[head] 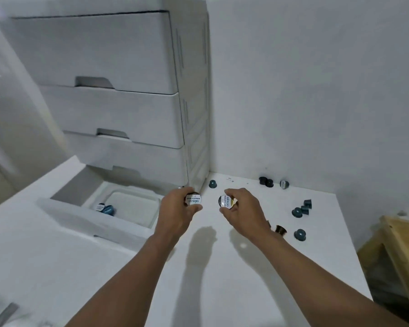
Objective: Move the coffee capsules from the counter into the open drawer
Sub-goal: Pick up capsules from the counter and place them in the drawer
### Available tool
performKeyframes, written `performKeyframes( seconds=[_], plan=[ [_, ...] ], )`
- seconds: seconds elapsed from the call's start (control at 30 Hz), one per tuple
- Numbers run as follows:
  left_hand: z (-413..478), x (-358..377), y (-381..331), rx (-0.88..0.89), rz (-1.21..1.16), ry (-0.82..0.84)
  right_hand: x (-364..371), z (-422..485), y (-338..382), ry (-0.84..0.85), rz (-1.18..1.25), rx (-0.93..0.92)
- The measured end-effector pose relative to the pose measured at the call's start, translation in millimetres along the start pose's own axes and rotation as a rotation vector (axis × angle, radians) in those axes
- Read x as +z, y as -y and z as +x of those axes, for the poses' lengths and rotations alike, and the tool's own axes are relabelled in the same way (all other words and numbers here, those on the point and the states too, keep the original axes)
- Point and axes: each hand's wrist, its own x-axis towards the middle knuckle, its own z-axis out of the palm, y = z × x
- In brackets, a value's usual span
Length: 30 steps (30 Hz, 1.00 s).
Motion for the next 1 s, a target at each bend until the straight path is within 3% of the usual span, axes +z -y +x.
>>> performKeyframes(
  seconds=[0.23,0.5,1.0],
  plan=[
    [-35,-111,53,0.085,0.06,-0.056,63,-46,104,-0.054,-0.023,-0.108],
    [-53,-201,102,0.065,0.127,-0.057,131,-65,182,-0.036,-0.041,-0.156],
    [65,-224,166,0.05,0.115,0.04,213,53,200,0.006,-0.11,-0.125]
  ],
)
